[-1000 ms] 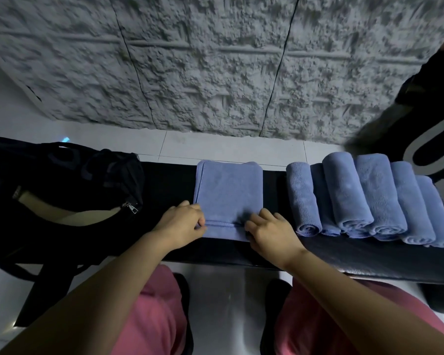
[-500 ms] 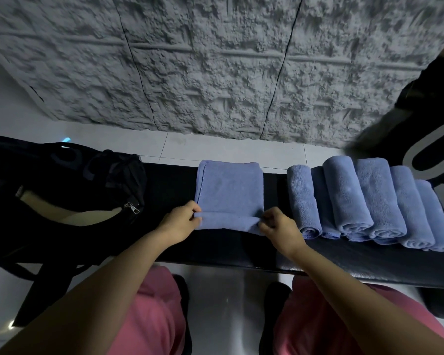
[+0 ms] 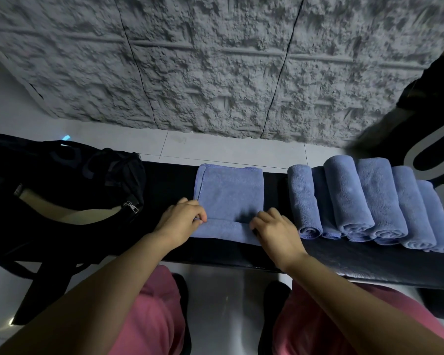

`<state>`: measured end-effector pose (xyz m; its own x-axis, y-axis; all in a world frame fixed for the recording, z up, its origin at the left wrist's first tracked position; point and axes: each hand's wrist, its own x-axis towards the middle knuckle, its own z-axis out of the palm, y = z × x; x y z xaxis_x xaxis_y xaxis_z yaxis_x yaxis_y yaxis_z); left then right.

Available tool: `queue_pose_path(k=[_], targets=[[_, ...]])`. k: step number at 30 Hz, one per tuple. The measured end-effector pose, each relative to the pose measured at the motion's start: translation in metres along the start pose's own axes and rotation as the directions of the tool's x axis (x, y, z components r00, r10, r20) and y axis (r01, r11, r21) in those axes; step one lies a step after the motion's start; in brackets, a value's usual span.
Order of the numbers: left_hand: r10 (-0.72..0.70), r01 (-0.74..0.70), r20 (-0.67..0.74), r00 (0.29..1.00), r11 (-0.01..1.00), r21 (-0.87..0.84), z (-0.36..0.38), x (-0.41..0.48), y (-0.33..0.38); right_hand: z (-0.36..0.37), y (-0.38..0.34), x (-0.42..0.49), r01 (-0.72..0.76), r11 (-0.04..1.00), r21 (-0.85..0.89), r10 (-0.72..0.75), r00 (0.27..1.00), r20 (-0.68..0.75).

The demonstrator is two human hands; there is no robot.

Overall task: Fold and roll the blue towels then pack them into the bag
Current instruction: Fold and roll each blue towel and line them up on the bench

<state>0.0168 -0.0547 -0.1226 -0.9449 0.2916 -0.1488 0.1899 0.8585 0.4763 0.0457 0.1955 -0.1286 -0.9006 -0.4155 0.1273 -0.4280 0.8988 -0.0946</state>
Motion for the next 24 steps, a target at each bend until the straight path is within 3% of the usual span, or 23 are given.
queue_pose_path(k=[4, 7, 11, 13, 16, 20, 22, 24], targets=[[0.003, -0.031, 0.172, 0.985, 0.986, 0.162, -0.003, -0.007, 0.004, 0.002, -0.003, -0.011, 0.095, 0.991, -0.097, -0.089, 0.993, 0.072], [0.025, -0.068, 0.174, 0.984, 0.966, 0.248, 0.003, -0.01, 0.005, 0.003, -0.005, -0.013, 0.006, 0.995, -0.095, 0.007, 0.991, 0.135], [-0.095, 0.096, 0.157, 0.983, 0.995, 0.002, 0.004, -0.003, -0.002, 0.003, -0.002, -0.007, -0.228, 0.965, 0.13, 0.212, 0.969, 0.126], [-0.215, 0.248, 0.191, 0.958, 0.954, -0.168, 0.002, 0.0, -0.009, 0.002, 0.0, -0.003, -0.362, 0.881, 0.306, 0.315, 0.929, 0.193], [-0.318, 0.386, 0.231, 0.92, 0.839, -0.383, -0.001, 0.002, -0.01, 0.002, 0.004, 0.002, -0.532, 0.67, 0.518, 0.448, 0.846, 0.29], [-0.411, 0.489, 0.269, 0.871, 0.774, -0.403, -0.001, 0.001, -0.007, 0.003, 0.005, 0.006, -0.656, 0.465, 0.595, 0.493, 0.75, 0.441], [-0.409, 0.454, 0.202, 0.89, 0.834, -0.314, -0.001, 0.002, -0.007, 0.004, 0.005, 0.007, -0.657, 0.487, 0.576, 0.503, 0.75, 0.43], [-0.316, 0.315, 0.031, 0.948, 0.921, -0.23, -0.001, 0.003, -0.006, 0.0, 0.004, 0.009, -0.552, 0.653, 0.518, 0.496, 0.829, 0.258]])
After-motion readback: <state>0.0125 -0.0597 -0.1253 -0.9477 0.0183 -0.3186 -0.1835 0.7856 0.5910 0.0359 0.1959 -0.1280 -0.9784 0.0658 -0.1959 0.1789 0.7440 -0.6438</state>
